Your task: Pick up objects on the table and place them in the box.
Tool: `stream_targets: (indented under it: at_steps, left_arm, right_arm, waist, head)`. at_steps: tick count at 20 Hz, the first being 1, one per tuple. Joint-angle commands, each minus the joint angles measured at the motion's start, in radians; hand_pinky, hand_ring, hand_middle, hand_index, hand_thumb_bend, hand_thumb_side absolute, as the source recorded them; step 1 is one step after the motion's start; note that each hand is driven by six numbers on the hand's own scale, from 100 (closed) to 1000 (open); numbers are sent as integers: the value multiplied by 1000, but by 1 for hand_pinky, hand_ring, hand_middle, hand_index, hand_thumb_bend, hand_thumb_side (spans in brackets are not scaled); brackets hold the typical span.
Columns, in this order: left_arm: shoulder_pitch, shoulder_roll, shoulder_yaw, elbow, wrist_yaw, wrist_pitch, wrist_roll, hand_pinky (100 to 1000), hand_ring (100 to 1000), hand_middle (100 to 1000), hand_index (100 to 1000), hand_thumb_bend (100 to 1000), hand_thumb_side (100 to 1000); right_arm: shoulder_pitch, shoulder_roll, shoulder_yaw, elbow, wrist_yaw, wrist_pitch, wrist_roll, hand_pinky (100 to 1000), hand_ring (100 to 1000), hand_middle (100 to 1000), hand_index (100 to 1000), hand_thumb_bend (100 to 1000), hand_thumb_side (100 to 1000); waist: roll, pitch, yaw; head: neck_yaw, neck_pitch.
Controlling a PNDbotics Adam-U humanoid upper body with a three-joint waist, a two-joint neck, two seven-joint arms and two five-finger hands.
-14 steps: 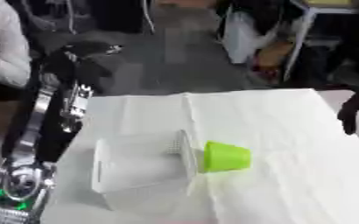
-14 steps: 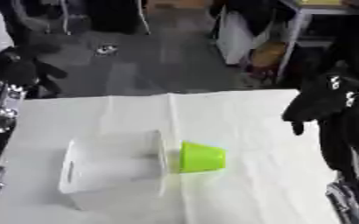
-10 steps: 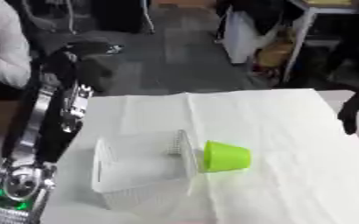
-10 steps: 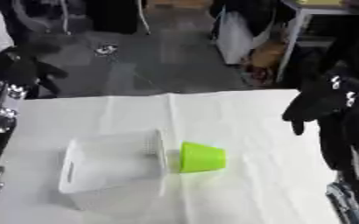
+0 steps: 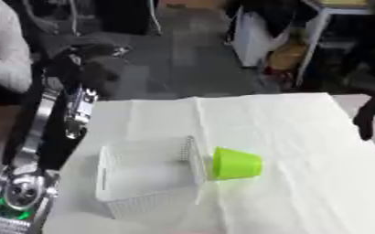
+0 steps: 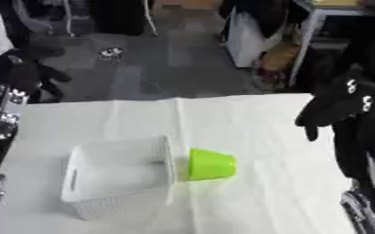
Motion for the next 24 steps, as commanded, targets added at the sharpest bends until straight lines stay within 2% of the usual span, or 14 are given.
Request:
stream_targets:
  at_steps: [1, 4, 7, 10, 14, 15, 17, 18, 19, 22, 23, 24]
  left_arm:
    - [-14, 13, 7, -17, 0, 1, 8, 471, 583, 761, 831, 236, 982]
    - [-7, 17, 6, -17, 0, 2, 9, 470, 583, 761, 835, 235, 983]
    - [0, 23, 5, -17, -1, 4, 8, 470, 583, 761, 836, 234, 984]
    - [3, 27, 5, -17, -2, 4, 8, 469, 582, 761, 836, 234, 984]
    - [6, 28, 3, -17, -3, 4, 7, 469, 582, 761, 836, 234, 984]
    - [6, 28, 3, -17, -2, 4, 7, 469, 582, 761, 836, 234, 985]
    - [7, 28, 3, -17, -2, 4, 7, 469, 582, 761, 836, 234, 985]
    - [7, 28, 3, -17, -2, 4, 7, 469, 582, 761, 836, 234, 985]
    - [8, 27, 3, -17, -2, 4, 6, 469, 581, 761, 837, 234, 985]
    - [9, 27, 2, -17, -2, 4, 6, 469, 581, 761, 837, 234, 985]
    - [9, 27, 2, -17, -2, 4, 6, 469, 581, 761, 837, 234, 985]
    - [9, 27, 2, -17, -2, 5, 5, 469, 581, 761, 837, 234, 985]
  right_arm:
    - [-22, -47, -21, -16, 41, 55, -33, 190, 452, 546, 657, 335, 690]
    - [-63, -110, -18, -16, 134, 159, -32, 257, 506, 621, 740, 526, 671]
    - [-120, -191, 8, -16, 234, 261, -1, 300, 536, 659, 773, 573, 700]
    - [-175, -255, 46, 6, 300, 325, 48, 334, 551, 661, 774, 587, 703]
    - [-251, -311, 104, 92, 367, 343, 124, 390, 585, 695, 776, 597, 739]
    - [-269, -319, 118, 118, 381, 342, 140, 483, 623, 712, 777, 607, 747]
    - [-299, -325, 139, 166, 409, 338, 164, 574, 679, 736, 784, 613, 762]
    - [-310, -324, 147, 186, 420, 335, 170, 569, 675, 735, 783, 613, 760]
    - [-323, -324, 157, 211, 431, 335, 181, 617, 719, 751, 798, 637, 782]
    - [-363, -319, 184, 283, 460, 330, 217, 668, 748, 771, 815, 661, 788]
    - [-373, -318, 193, 303, 467, 323, 230, 705, 774, 796, 843, 731, 745]
    - [-384, -316, 201, 325, 474, 314, 244, 713, 780, 803, 848, 743, 738]
  waist:
    - [-2, -19, 3]
    - [-8, -26, 3]
    - [-13, -28, 1]
    - [-17, -28, 2]
    - [-20, -27, 7]
    - [-21, -27, 9]
    - [-22, -26, 11]
    - [-22, -25, 11]
    - [-22, -25, 12]
    - [-23, -24, 13]
    - [-23, -24, 14]
    - [-23, -24, 14]
  head:
    - [5, -10]
    - [-6, -4]
    - [-13, 2]
    - [-20, 10]
    - [-36, 24]
    - [-44, 29]
    - [-58, 34]
    - [-61, 35]
    - [-66, 36]
    - [-72, 40]
    - [-72, 41]
    - [-71, 41]
